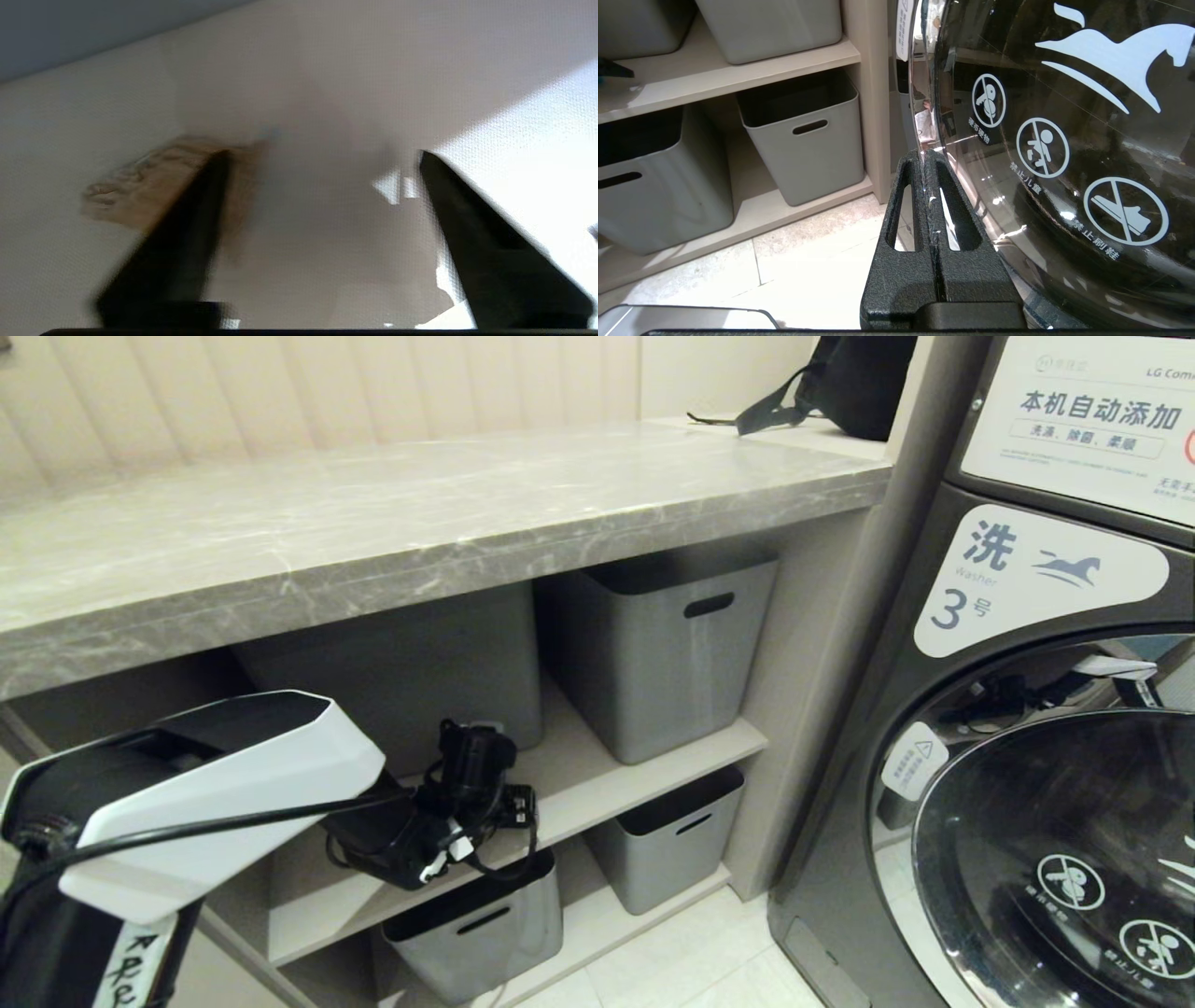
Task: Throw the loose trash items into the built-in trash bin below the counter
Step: Pick up the garbage
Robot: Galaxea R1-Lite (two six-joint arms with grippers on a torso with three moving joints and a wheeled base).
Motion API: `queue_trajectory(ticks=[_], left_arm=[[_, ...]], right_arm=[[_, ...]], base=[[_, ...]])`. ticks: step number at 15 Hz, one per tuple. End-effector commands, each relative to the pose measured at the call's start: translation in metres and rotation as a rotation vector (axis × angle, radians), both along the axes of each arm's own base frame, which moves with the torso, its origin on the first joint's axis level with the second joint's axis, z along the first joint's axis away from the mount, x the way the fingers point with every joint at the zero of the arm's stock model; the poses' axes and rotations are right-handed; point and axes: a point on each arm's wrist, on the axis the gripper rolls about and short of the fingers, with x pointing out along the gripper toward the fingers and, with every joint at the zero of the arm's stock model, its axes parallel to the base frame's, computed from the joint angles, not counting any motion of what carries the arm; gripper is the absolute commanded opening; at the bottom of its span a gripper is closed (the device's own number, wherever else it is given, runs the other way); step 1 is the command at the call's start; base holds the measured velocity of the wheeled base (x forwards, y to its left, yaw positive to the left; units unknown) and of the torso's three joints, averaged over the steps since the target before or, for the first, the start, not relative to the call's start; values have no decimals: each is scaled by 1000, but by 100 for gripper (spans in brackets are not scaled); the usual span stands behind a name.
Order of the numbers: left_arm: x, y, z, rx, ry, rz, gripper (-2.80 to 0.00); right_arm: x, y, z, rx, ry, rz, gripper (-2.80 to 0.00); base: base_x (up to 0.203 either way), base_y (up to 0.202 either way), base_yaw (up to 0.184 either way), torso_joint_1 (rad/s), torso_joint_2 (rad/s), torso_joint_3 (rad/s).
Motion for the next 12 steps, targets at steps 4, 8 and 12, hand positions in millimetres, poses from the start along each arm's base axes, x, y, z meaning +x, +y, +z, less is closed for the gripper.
queue_trajectory(ticks=[4,8,12], left_arm=[[2,6,-7,5,16,19,-280],[0,7,-5,-20,14,38,-280],[-5,12,7,-33,1,51,-280]], right_arm=[[0,0,0,0,-2,1,-280],[0,0,0,0,-2,1,-280],[0,0,0,0,-2,1,-280]], base=[[0,0,0,0,0,0],[0,0,0,0,0,0],[0,0,0,0,0,0]])
